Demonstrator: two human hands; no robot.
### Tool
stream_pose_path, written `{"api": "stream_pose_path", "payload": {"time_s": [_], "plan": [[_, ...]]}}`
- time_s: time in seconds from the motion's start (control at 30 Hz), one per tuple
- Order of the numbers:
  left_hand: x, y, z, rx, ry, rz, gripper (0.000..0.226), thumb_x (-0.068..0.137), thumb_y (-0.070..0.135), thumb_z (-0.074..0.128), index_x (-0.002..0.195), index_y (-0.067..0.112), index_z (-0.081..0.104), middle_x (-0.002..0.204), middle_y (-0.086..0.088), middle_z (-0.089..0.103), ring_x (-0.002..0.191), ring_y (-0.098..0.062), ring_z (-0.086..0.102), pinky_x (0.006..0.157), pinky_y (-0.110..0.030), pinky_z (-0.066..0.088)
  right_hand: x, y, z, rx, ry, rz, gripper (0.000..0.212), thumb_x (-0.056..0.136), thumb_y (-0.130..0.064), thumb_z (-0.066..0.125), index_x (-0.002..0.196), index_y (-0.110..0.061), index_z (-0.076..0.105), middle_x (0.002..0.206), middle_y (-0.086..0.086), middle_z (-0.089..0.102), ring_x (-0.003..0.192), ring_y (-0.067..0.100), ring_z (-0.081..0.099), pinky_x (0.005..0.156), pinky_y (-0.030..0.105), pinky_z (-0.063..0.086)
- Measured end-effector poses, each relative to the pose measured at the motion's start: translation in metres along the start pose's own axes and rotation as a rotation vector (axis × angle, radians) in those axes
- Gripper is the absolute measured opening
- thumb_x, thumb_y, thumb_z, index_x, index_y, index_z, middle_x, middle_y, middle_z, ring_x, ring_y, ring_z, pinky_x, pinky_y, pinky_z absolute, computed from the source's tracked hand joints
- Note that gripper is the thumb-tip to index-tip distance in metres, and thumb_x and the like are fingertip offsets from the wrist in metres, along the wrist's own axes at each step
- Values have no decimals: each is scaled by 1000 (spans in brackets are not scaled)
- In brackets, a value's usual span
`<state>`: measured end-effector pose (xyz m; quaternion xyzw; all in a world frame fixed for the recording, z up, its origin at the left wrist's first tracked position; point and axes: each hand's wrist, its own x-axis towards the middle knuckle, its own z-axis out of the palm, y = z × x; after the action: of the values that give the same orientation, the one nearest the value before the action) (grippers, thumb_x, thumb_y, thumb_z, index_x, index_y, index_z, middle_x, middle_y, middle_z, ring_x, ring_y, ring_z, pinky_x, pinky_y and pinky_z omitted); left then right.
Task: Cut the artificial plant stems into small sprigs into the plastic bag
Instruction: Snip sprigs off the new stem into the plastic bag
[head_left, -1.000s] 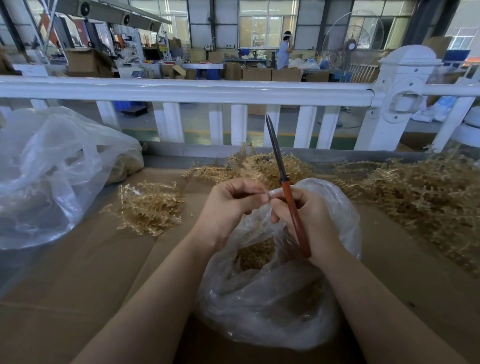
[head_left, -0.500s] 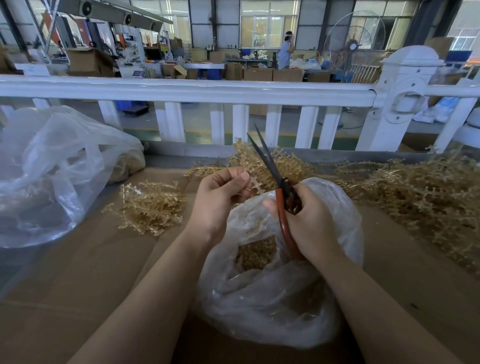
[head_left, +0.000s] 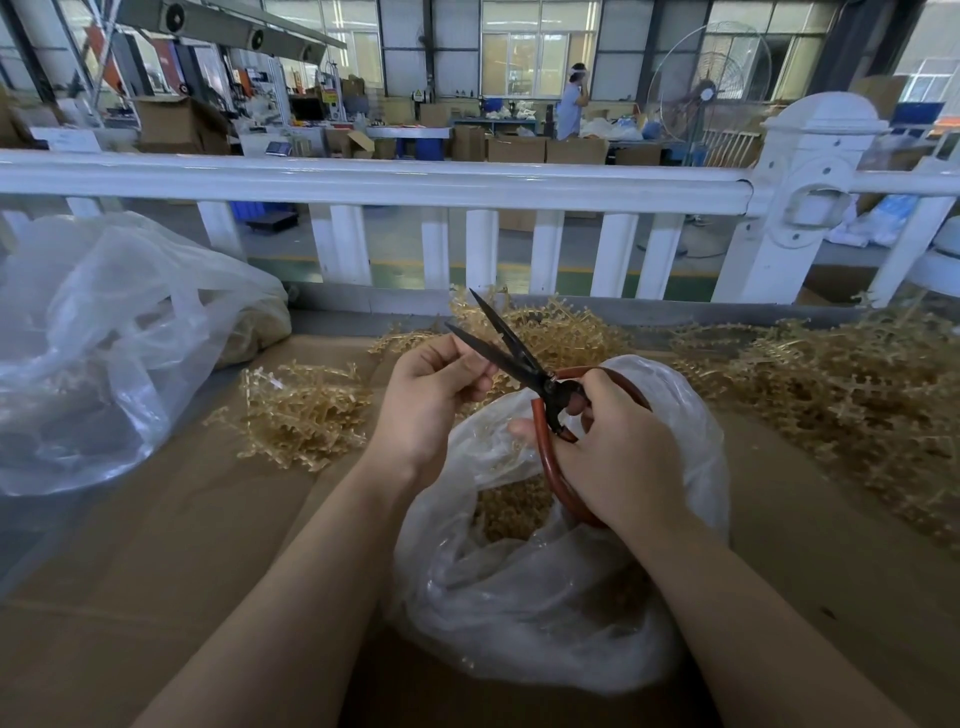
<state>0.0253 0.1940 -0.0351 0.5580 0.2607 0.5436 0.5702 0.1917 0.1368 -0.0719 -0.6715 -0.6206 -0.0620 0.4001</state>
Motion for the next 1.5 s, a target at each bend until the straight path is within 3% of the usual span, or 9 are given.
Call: {"api": "stream_pose_path", "payload": {"time_s": [0.17, 0.47, 0.9, 1.0, 1.17, 1.33, 1.5], "plan": [[-1, 0, -1, -4, 20, 9, 24, 96, -3, 53, 76, 6, 63, 68, -1, 61, 63, -9, 51, 71, -22, 44, -1, 0, 0, -35, 18, 14, 54, 72, -88, 54, 81, -37, 39, 68, -22, 48, 64, 0, 51, 52, 19, 36], [0, 1, -1, 14, 5, 48, 20, 96, 2, 56, 78, 4, 62, 70, -5, 56, 65, -12, 47, 66, -22, 42, -3, -2, -1, -9, 115, -32, 57, 72, -89, 46, 77, -32, 43, 58, -24, 40, 54, -4, 43, 51, 16, 33], [2, -2, 0, -61, 21, 53, 16, 96, 2, 56, 84, 4, 66, 69, -1, 58, 64, -8, 49, 66, -17, 43, -2, -2, -1, -37, 150, -67, 59, 74, -87, 44, 76, -29, 46, 60, -16, 52, 54, 7, 53, 51, 27, 50], [2, -4, 0, -86, 26, 35, 13, 96, 2, 56, 87, 2, 66, 71, -2, 57, 65, -8, 49, 66, -16, 43, -2, -2, -1, -23, 161, -75, 55, 74, -83, 55, 74, -29, 45, 58, -18, 47, 53, 6, 50, 50, 23, 44], [2, -4, -1, -100, 22, 24, 12, 95, 3, 58, 87, 4, 67, 71, -2, 58, 65, -8, 49, 66, -16, 43, -3, -3, -2, -18, 166, -78, 58, 74, -85, 49, 74, -27, 46, 58, -19, 45, 52, 3, 47, 50, 18, 38], [3, -3, 0, -89, 35, 17, 14, 96, 3, 57, 87, 5, 68, 72, -3, 57, 65, -9, 49, 66, -16, 44, -2, -6, -5, -12, 167, -74, 55, 74, -81, 55, 72, -28, 41, 56, -23, 34, 50, -3, 37, 50, 15, 29], [2, 0, 1, -87, 41, 11, 13, 95, 3, 57, 87, 3, 66, 71, -2, 59, 66, -9, 49, 66, -16, 45, -2, -5, -5, -5, 172, -85, 54, 75, -79, 57, 71, -28, 41, 55, -22, 35, 49, -5, 38, 49, 13, 28]]}}
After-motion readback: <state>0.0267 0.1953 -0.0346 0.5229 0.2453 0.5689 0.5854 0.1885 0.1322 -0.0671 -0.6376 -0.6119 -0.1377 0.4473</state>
